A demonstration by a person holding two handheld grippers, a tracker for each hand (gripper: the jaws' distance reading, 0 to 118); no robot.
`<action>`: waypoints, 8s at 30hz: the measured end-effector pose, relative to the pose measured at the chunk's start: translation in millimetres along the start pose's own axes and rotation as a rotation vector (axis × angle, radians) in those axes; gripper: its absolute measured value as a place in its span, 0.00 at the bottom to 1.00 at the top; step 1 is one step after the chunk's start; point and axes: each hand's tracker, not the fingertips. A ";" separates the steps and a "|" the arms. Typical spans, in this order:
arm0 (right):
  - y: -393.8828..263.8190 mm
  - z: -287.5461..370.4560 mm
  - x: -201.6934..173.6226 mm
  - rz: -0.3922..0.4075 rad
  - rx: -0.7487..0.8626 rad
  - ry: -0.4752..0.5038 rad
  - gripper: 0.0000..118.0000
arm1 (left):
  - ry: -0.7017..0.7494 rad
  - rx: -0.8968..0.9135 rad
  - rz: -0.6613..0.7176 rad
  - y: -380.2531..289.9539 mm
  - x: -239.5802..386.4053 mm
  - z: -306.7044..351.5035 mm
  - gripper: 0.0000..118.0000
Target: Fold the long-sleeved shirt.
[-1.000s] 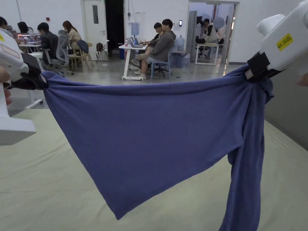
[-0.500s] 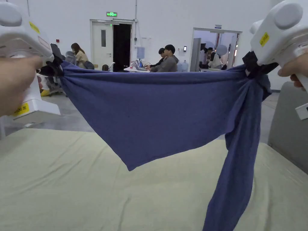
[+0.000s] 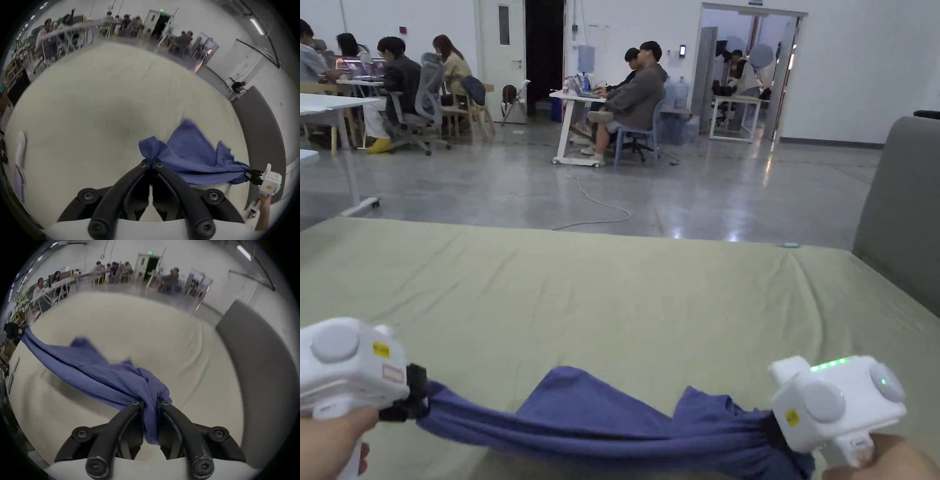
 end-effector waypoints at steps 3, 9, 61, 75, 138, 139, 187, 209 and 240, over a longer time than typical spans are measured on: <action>-66.5 2.6 2.1 -0.102 0.045 0.032 0.09 | -0.037 -0.097 0.024 -57.0 -36.3 -4.4 0.00; -173.6 54.2 3.4 -0.195 0.024 0.149 0.08 | -0.089 -0.151 0.072 -140.2 -87.6 40.6 0.00; -280.2 165.9 -68.4 -0.090 -0.012 0.244 0.00 | -0.106 -0.087 -0.162 -188.3 -42.5 107.4 0.00; -236.3 156.0 -68.9 -0.084 0.047 0.255 0.00 | 0.099 -0.157 -0.232 -232.1 -63.1 59.9 1.00; 255.3 467.5 133.7 -0.240 0.729 -0.024 0.02 | -0.231 0.717 -0.202 190.2 176.2 365.7 0.02; 266.3 469.3 137.4 -0.262 0.741 -0.009 0.02 | -0.210 0.720 -0.210 202.3 180.9 367.7 0.02; -280.3 163.8 -29.3 -0.013 -0.017 0.154 0.02 | 0.035 -0.149 -0.354 -272.6 -57.2 154.8 0.01; -248.3 227.4 -41.7 0.130 0.156 -0.028 0.88 | -0.004 0.135 -0.363 -296.4 -34.1 207.0 0.97; -96.0 23.6 19.9 -0.127 0.031 0.024 1.00 | 0.212 -0.020 -0.624 -113.3 48.1 -55.7 0.00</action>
